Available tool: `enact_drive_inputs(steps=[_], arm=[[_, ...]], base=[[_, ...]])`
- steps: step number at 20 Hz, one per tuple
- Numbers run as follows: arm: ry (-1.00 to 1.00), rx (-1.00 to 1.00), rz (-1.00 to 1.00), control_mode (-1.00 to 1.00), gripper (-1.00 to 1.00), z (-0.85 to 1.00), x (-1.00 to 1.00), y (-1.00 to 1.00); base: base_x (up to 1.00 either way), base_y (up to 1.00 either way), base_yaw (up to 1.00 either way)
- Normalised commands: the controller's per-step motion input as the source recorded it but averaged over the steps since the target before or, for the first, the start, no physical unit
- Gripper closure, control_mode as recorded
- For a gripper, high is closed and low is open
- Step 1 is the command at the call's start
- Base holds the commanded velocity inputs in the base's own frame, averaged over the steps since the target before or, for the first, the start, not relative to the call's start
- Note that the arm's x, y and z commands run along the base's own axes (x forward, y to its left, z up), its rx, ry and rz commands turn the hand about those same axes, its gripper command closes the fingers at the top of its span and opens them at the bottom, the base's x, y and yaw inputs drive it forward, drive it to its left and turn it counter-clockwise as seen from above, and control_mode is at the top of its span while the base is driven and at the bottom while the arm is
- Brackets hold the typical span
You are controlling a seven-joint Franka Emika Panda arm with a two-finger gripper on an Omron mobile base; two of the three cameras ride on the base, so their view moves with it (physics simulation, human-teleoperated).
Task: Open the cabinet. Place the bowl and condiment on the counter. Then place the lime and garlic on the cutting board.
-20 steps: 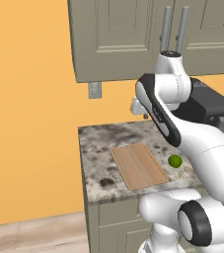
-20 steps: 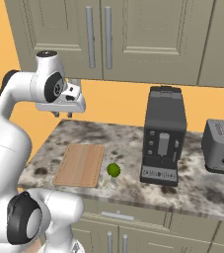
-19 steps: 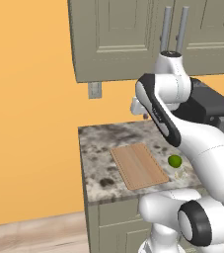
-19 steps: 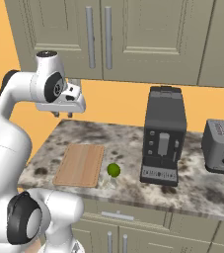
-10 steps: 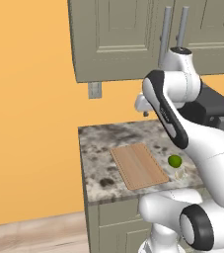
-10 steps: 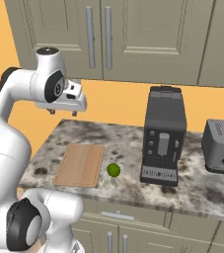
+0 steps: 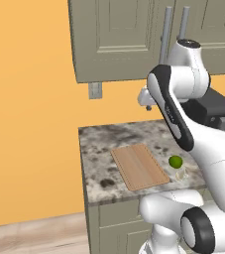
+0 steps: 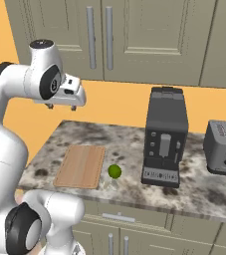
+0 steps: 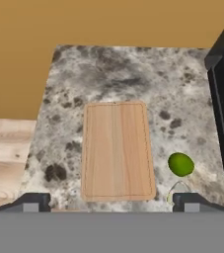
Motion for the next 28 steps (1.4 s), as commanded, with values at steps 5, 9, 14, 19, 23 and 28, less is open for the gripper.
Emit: enact_drive_inputs(steps=[5,9,14,19,23,28], arm=[[-0.22,0.0,-0.01,-1.0,-1.0,0.24,-0.2,-0.25],[-0.29,0.0,-0.02,-1.0,-1.0,0.11,-0.22,-0.21],[-0.19,0.0,0.0,-1.0,-1.0,0.25,-0.3,-0.17],[-0.11,0.0,-0.02,-1.0,-1.0,0.36,-0.18,-0.01],[-0.01,0.0,-0.04,-1.0,-1.0,0.41,-0.08,-0.06],[0.0,0.0,-0.05,-1.0,-1.0,0.37,-0.01,-0.04]], base=[[0.0,0.0,0.0],[0.0,0.0,0.0],[0.0,0.0,0.0],[0.0,0.0,0.0],[0.0,0.0,0.0],[0.0,0.0,0.0]])
